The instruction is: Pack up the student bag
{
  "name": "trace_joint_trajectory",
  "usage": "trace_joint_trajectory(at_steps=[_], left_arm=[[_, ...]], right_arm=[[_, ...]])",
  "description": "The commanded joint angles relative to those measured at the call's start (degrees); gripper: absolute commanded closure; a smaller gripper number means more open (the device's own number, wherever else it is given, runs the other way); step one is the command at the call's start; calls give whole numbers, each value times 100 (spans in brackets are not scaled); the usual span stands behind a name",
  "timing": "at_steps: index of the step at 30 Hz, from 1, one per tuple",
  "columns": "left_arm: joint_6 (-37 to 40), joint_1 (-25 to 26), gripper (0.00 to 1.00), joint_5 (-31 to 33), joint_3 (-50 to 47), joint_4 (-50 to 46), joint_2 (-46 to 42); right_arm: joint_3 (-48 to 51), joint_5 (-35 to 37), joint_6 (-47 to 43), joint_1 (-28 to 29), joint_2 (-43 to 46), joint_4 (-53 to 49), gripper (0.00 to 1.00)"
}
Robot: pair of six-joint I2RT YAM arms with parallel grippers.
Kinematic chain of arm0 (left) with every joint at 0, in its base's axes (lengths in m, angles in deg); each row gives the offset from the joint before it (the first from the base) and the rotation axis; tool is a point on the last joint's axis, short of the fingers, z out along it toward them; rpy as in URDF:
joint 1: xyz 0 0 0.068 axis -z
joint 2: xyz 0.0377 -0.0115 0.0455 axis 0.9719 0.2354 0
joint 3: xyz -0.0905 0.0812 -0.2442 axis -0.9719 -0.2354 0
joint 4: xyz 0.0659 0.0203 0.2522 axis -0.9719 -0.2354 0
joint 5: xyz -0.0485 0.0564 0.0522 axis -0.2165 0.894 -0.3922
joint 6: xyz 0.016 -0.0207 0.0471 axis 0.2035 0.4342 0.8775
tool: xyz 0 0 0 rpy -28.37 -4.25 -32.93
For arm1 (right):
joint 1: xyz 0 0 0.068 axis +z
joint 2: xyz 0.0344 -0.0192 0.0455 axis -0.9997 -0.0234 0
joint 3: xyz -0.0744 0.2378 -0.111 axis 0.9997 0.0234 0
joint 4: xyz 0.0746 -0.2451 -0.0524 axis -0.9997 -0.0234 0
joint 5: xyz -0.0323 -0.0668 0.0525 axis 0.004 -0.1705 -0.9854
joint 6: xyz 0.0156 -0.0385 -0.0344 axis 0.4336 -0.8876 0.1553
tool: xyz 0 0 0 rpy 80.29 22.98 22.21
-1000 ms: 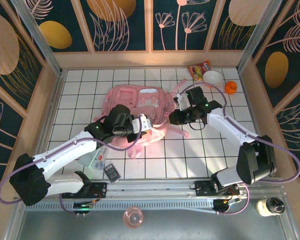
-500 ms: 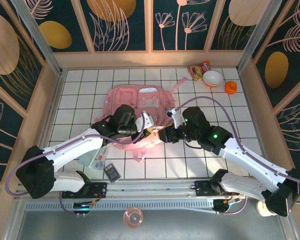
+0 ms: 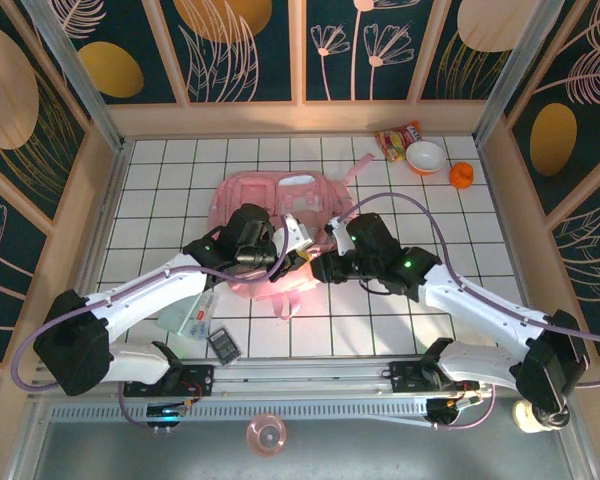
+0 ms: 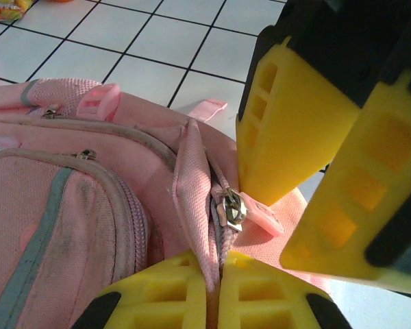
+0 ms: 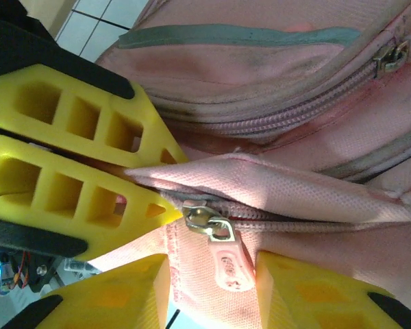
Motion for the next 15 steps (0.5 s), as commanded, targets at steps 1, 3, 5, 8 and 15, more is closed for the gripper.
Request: trace_joint_trajectory(at_steps=[1,3,5,8,15], left_arm=[[-169,16,100,-625,256,839,-202],[-194,15,100,-684,242,912,-216],[-208,16,100,-671,263,938,-229],[-120,16,100,-500,270,830,-210],[264,16,100,39,159,311,-215]], right_arm=[[-84,499,33,66,-140,327,65],[-128,680,54,74,-224,328,69],[-198,1060,154,91,-296,202,80],[-360,1892,343,87,-320,-275,99],[-514,2114,394,-581,-34,-1153,100]])
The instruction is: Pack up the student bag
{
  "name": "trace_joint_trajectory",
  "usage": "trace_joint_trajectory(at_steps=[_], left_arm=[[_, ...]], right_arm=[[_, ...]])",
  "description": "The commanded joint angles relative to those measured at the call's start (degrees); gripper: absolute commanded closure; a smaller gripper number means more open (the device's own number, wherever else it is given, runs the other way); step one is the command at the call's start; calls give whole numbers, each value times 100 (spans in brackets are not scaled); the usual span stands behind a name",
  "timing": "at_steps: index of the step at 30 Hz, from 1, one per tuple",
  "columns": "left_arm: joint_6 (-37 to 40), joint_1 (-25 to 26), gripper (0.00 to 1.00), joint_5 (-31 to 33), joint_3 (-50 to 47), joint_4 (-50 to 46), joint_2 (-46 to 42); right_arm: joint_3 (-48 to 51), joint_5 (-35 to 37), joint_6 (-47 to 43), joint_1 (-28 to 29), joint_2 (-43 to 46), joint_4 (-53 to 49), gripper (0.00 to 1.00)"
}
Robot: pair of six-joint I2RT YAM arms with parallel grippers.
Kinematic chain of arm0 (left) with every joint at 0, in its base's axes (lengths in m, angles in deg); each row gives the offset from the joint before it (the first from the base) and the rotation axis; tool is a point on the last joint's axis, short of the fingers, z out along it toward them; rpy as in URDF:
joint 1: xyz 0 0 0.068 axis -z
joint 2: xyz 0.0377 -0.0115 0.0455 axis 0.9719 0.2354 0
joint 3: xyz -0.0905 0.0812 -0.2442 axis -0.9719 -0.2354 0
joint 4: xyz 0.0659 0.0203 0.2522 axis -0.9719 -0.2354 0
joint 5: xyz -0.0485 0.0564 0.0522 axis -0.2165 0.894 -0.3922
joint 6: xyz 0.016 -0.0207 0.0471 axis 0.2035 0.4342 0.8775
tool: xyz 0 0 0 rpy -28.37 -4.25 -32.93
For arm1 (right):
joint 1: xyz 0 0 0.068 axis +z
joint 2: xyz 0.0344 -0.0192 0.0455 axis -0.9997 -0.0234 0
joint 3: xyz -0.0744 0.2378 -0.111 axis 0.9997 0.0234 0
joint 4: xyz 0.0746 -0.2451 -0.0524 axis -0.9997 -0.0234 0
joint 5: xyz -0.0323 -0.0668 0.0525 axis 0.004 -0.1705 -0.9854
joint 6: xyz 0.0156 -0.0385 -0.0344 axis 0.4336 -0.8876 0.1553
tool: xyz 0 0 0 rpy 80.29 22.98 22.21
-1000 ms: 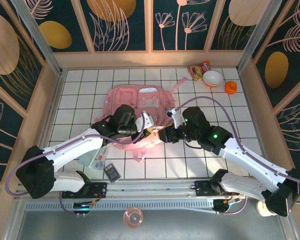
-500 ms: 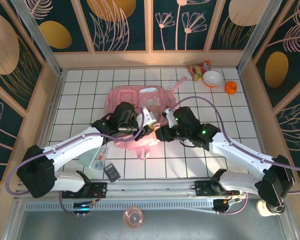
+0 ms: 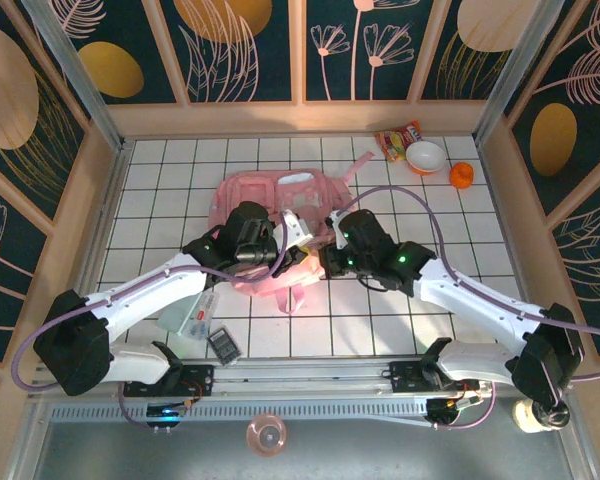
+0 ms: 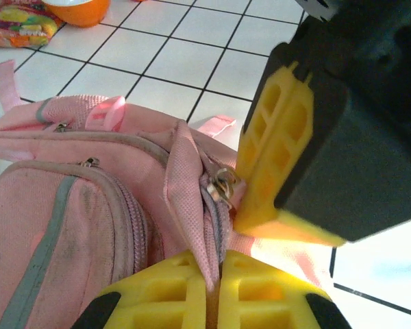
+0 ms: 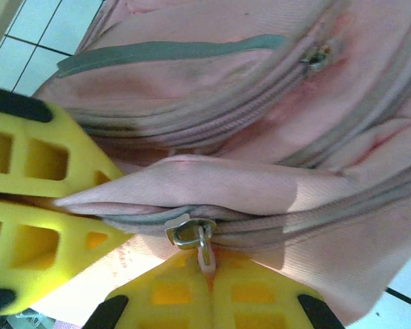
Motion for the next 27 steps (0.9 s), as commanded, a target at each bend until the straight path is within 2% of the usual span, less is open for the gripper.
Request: trace_joint_trajectory(at_steps=[1,4,9,12,13,19,24,27], left_arm=[[230,40,100,-103,110,-29,-231],[242,40,100,-100,83,-79,-269],[295,39,100,-255,95,-118,-299],[340,38,100,-559,94,-108,-377],[356,39,100,-655,107,-108,-420],[505,38,100,-1286,270,-316,-713],[642,38,100,-1837,350,-354,-978],[718,34,100,-1709,283,-304,-1115]], right_arm=[[-63,922,168,-754,194,-714,100],[-17,628,25,-1051,162,-761,100],[-115,584,-91,-1167,-79,-815,100],[-76,436,-268,-1488,-265,-647,100],[-54,411,-362,-1767,-322,-535,100],[27,-852,-843,-2983,-977,543,100],[-109,-1435,-765,-3482,-1953,1364,100],[-281,-1553,-730,-3585,-2324,1540,100]])
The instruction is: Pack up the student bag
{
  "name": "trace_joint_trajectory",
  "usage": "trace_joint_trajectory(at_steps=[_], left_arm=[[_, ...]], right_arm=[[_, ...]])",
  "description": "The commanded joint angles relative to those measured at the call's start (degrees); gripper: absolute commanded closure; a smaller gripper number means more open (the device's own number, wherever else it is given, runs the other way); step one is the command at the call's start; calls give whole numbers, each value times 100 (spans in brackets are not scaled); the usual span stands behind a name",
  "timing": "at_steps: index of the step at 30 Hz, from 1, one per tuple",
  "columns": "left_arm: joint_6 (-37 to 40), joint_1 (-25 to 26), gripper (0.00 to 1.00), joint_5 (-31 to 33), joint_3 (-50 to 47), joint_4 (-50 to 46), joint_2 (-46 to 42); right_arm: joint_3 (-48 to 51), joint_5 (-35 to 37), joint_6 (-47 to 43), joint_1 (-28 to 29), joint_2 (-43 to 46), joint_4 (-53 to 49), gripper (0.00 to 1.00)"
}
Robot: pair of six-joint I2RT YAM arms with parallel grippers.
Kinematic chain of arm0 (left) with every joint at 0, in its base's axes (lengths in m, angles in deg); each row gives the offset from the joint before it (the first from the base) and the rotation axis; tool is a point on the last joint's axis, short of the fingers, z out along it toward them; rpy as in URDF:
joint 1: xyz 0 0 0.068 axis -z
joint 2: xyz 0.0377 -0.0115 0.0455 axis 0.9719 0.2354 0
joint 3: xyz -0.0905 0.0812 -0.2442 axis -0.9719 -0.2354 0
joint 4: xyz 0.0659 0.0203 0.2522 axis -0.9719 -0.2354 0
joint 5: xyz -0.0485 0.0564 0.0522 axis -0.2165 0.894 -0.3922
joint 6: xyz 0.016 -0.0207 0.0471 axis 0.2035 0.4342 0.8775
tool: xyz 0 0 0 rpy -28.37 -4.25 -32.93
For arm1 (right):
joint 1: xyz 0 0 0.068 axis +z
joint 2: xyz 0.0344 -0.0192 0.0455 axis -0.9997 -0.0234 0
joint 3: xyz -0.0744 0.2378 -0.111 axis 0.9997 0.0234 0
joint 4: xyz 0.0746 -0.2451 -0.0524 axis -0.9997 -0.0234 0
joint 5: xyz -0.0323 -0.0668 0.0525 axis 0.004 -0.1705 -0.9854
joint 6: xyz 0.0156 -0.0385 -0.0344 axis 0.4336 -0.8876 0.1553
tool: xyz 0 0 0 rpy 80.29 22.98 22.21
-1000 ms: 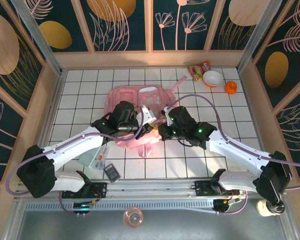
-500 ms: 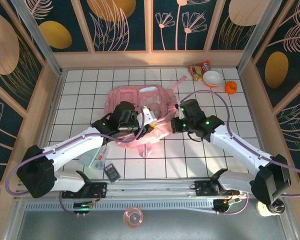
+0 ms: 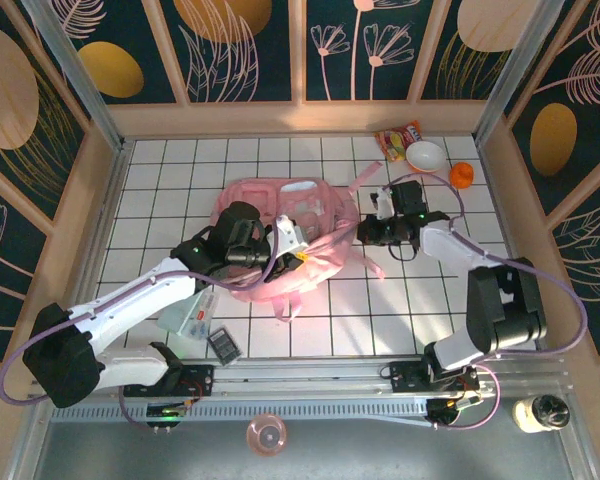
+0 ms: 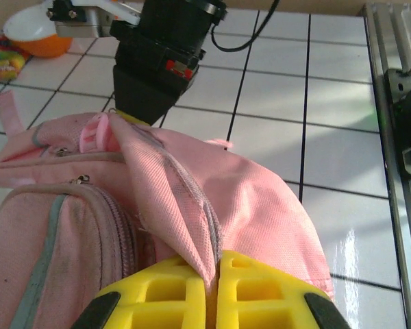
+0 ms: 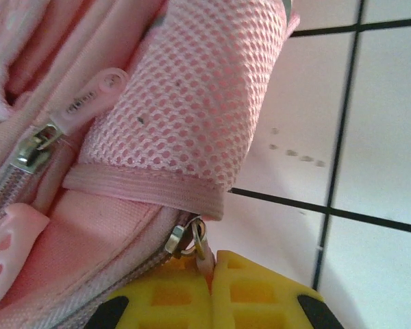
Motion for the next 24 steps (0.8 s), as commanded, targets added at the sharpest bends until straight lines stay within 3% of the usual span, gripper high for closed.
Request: trace_joint_trajectory(at_steps=[1,3,6,10,14,17,20,24], left_arm=[[315,81,100,-899,206,245,-646],[414,79,100,-496,94,309,-623],[515,81,98,-12,-34,616,-484],[289,81,42,143,94,1036,-246],[-100,66,26,494,209,1046,-150],[-554,-37,18,1225,49,1039,-142],[-1563,-473,15,2040,-161,964,4],[-3234,-1299,16,2565,-753,1055,72]], right_arm=[[-283,744,74,-454,-380,814,100],[-272,691,66,-451,-244,808,100],[-84,823,38,-453,272,681,73],[81,908,-70,-483,1069,106,43],[125,907,-62,-486,1701,-436,41],[228,725,225,-420,2027,-613,41],[410,487,708,-165,2191,-642,42],[868,501,1691,588,2195,-229,43]])
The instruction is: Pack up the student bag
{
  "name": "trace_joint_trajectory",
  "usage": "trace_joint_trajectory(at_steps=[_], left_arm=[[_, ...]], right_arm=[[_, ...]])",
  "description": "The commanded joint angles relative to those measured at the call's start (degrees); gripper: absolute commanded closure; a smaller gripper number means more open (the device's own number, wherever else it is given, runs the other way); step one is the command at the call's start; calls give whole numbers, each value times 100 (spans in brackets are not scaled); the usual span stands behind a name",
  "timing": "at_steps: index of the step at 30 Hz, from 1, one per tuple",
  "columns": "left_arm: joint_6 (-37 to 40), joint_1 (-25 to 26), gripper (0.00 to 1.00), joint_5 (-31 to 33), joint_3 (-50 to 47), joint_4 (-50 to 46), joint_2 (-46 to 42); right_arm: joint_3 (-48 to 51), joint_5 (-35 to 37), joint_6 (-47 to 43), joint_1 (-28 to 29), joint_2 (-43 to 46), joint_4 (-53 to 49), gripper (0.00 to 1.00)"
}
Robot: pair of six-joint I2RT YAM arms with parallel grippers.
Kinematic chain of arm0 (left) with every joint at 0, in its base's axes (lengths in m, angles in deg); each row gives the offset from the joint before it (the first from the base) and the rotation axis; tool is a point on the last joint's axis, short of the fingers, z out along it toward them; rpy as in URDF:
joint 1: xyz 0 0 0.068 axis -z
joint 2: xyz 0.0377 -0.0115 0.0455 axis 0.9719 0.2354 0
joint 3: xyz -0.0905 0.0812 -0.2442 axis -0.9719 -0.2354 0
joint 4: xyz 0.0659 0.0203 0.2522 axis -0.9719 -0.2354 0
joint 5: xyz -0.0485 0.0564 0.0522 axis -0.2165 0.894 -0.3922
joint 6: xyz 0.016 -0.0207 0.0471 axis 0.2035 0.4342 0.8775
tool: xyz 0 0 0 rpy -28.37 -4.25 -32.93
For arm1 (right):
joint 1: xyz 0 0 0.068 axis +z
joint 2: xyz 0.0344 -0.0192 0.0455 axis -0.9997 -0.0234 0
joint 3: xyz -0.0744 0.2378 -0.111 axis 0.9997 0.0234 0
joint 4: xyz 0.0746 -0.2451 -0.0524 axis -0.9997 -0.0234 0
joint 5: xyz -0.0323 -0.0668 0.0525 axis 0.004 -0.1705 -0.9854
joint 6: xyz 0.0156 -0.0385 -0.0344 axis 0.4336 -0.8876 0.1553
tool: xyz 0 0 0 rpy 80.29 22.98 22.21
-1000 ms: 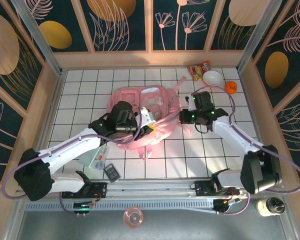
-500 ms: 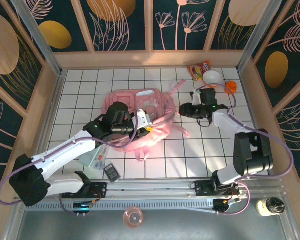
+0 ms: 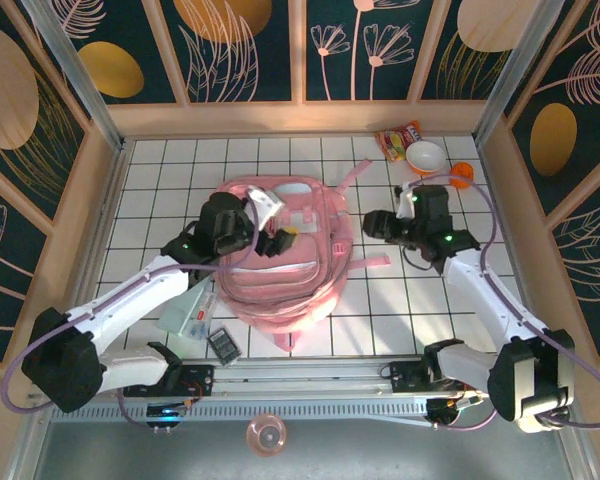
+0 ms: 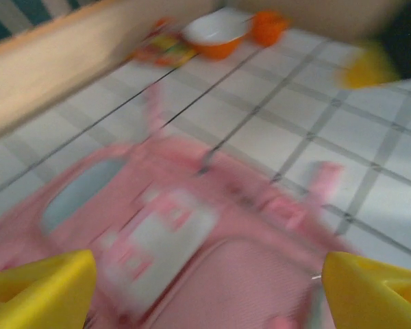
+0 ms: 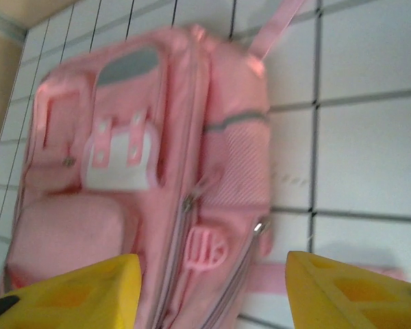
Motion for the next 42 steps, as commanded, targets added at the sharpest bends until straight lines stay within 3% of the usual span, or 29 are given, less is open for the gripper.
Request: trace_joint_trajectory(at_steps=[1,6,11,20,24,26,29,34,38,42], left_arm=[[-1782,-501,16,837,-578,88,106],[-2702,-601,16,859,-1363,775,530],[-2964,-589,17,712,-1278,1324,1591],[-2836,-219,17,611,20,1495,2816],[-2408,-113,15,764,108,1204,2280],[-1970,-106,15,748,46,1071,1792],[-718,-85,15,531,-175,936,989],[1918,-72,16,-750,-609,312,39],[3293,147,16,-901,-449,-614,279],[4075,358,17,-1003,-54,-1253,944]], right_arm=[[448,-104,1057,604,-29,246,44],[1108,62,2132,1260,-380,1442,45],[1434,440,2525,1309,-713,2063,46],[1376,400,2268,1016,-840,2030,46],[1080,462,1718,825,-404,1243,44],[987,388,1415,667,-106,924,43],[928,221,988,394,343,576,43],[1013,-9,460,249,792,609,43],[1066,-235,412,250,862,853,43],[1128,-323,468,254,879,1071,43]])
